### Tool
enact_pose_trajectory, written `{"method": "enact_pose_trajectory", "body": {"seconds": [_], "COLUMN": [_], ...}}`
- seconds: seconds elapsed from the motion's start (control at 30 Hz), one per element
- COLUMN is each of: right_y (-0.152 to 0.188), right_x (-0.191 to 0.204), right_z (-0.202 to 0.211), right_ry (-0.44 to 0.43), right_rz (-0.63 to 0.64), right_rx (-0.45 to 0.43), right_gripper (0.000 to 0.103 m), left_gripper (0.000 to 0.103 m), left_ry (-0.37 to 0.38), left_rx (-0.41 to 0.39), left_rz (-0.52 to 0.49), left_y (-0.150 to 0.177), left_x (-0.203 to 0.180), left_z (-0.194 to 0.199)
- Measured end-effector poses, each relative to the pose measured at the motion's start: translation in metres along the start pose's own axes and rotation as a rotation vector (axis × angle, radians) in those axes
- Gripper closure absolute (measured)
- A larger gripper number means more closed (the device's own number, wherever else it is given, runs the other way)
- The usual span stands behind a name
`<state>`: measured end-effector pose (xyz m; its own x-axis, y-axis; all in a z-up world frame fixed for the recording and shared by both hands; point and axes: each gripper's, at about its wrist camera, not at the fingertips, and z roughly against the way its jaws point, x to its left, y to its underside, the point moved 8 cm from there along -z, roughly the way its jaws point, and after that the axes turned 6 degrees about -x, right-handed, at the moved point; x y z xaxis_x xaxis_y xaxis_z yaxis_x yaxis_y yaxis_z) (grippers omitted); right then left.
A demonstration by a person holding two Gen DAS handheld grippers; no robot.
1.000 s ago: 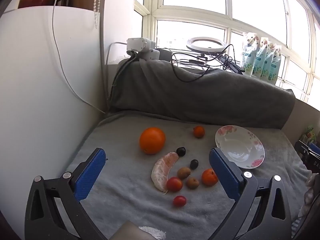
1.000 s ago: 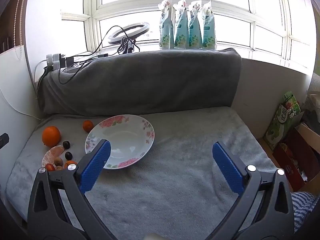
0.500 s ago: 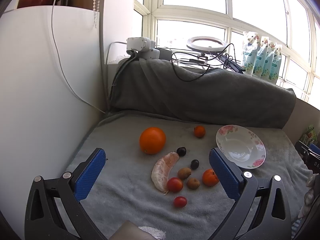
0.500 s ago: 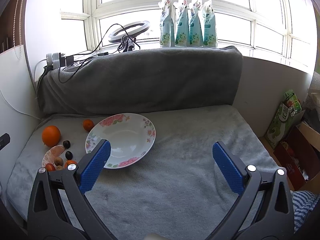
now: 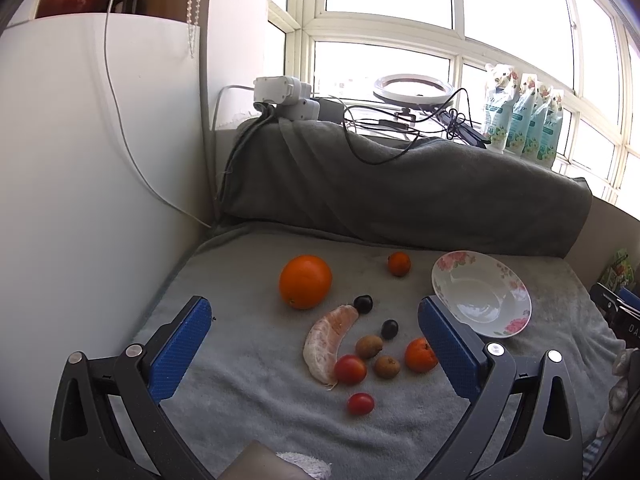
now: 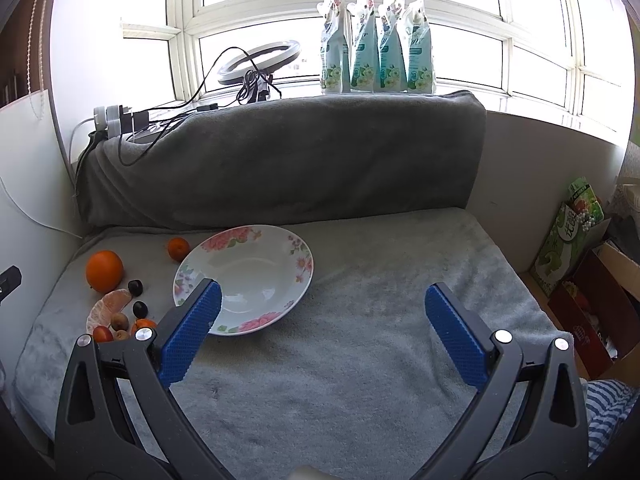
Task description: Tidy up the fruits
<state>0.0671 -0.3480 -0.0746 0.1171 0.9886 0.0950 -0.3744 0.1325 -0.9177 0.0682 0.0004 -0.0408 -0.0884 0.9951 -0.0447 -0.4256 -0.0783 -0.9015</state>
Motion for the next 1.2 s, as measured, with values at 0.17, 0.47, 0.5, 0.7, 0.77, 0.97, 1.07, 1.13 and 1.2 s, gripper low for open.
{"method": "enact_pose_trajectory", "body": {"seconds": [0.17,0.47,0.5,0.7,0.77,0.97,1.07,1.13,1.2], "right_y": [0.0008,0.0018,0.0016,0.0030,0.0039,0.0045,0.0059,0.0063,0.0058], "right_x": [0.0010,0.0006,0.0005,0.0002,0.0003,0.0011,0.0039,0.0056,0.0065], "right_z": [0.0011,0.0003,0.0003,-0.0007,-0.0010,-0.0015,-0.0027,-0.0032,-0.0040], "right_ry": [-0.003,-0.002,-0.003,-0.006,-0.008,-0.009,-0.013,-0.015,-0.018], "right_rz": [-0.002,-0.004,-0.004,-0.005,-0.006,-0.006,-0.003,-0.003,-0.004], "right_rx": [0.003,0.005,0.005,0.009,0.012,0.014,0.019,0.021,0.024], "right_gripper": [0.000,0.000,0.000,0.000,0.000,0.000,0.000,0.000,0.000], "left_gripper": [0.000,0.000,0.000,0.001,0.000,0.000,0.001,0.001,0.001], "left_ry": [0.002,0.002,0.002,0.002,0.003,0.002,0.002,0.003,0.003], "left_rx": [0.000,0.000,0.000,0.001,0.001,0.004,0.006,0.007,0.007], "left_rz": [-0.002,-0.005,-0.004,-0.005,-0.004,-0.002,-0.001,0.000,0.000], "left_y": [-0.0002,-0.0010,-0.0010,-0.0010,-0.0009,-0.0008,-0.0004,-0.0001,0.0000], "left_x": [0.0003,-0.0012,-0.0012,-0.0013,-0.0013,-0.0015,-0.0009,-0.0007,-0.0007], "left_z": [-0.0002,0.0005,0.0005,0.0005,0.0006,-0.0002,-0.0012,-0.0015,-0.0015]}}
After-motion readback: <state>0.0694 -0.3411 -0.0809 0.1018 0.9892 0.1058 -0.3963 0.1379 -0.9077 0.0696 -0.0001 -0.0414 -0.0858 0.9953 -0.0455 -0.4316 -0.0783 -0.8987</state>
